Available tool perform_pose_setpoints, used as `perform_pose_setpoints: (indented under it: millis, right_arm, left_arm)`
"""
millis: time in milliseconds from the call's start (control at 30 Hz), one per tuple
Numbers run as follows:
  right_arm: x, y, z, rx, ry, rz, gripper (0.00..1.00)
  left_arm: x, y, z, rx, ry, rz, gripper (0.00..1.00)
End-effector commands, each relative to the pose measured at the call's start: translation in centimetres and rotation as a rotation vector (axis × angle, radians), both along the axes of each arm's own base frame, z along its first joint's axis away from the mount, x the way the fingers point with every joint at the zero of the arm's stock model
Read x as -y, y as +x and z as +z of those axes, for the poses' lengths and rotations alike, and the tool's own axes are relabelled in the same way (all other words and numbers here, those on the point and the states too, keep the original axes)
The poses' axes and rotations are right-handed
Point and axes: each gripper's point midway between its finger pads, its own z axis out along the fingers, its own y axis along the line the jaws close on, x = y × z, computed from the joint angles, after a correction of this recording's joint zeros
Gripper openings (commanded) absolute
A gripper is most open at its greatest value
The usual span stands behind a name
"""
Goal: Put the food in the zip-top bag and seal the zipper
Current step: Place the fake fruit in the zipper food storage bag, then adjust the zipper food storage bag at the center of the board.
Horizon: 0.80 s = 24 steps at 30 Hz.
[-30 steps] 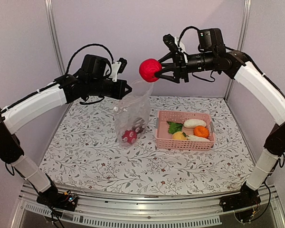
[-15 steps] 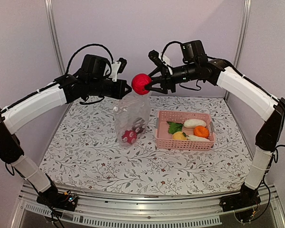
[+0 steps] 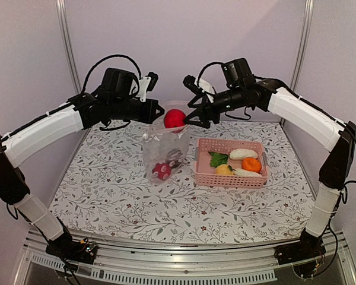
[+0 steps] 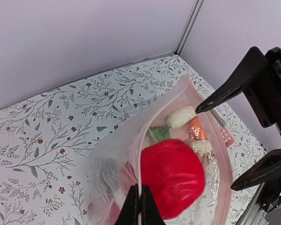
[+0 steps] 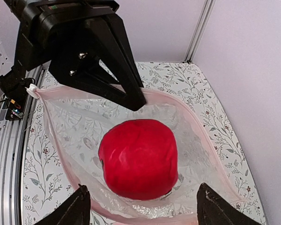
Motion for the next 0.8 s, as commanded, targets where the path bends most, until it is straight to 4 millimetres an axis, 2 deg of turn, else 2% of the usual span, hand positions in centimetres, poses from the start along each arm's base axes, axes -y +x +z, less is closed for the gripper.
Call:
perform_pose_setpoints:
  millis: [0,100,267,367,467,667,767]
  right_arm:
    - [-0.2,-0.1,0.0,0.015,-0.057,-0.039,0.82]
    - [-0.5,-0.6,0.7,0.017,-0.055,-0.027,0.88]
    - [-0.2,-2.5,1.9,0.06,-0.056,0.057,0.85]
    - [-0.2,-4.5,1.6,0.115,-0.088,0.149,0.8]
    - [-0.6,-5.4,1.5,0.162,-0.111,0.179,0.77]
    - [-1.9,-5.5,0.2,0.197,-0.156,0.193,0.71]
    - [-2.6,-5.4,-1.0,0.22,-0.197,0.197,0.63]
  left_arm:
    - [0.0,0.5,1.6,0.038,-0.029,0.008,0.0]
    - [0.1,0.7,1.7,0.04,-0.03,0.005,0.0]
    - [0.2,0.6,1.8,0.044,-0.028,-0.002,0.0]
    - [0.3,0.6,1.7,0.044,-0.024,-0.007,0.0]
    - [0.5,0.6,1.5,0.04,-0.024,-0.014,0.0]
    - [0.7,0.5,1.7,0.041,-0.028,-0.03,0.0]
    - [0.9,0.4,1.4,0.033,-0.023,-0.048,0.0]
